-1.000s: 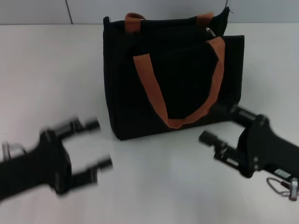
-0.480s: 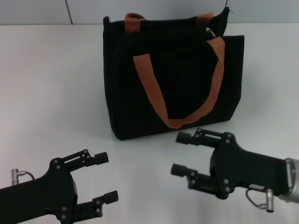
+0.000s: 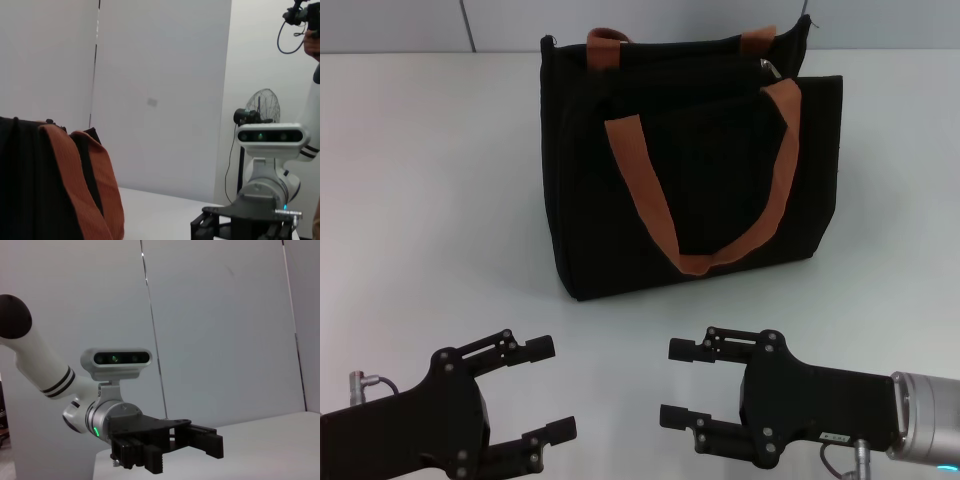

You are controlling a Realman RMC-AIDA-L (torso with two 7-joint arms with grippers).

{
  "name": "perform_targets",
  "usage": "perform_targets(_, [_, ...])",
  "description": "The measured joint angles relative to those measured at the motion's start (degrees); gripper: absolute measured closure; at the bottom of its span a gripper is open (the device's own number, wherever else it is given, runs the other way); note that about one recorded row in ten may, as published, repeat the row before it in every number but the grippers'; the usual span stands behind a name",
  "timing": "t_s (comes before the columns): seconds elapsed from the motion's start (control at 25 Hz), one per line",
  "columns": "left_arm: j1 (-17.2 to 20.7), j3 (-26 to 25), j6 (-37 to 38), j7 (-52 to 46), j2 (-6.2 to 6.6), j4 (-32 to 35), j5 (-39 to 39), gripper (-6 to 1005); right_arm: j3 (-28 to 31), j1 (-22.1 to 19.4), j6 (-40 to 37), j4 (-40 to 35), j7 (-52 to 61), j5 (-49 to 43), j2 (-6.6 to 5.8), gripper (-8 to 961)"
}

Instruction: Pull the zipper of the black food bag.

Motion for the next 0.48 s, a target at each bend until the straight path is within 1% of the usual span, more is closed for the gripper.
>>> perform_targets(0.48, [-0.51, 0.12, -0.28, 0.12, 0.01, -0.37, 0.02, 244, 0.06, 0.21, 1.14, 0.69, -0.59, 0.20, 0.02, 342])
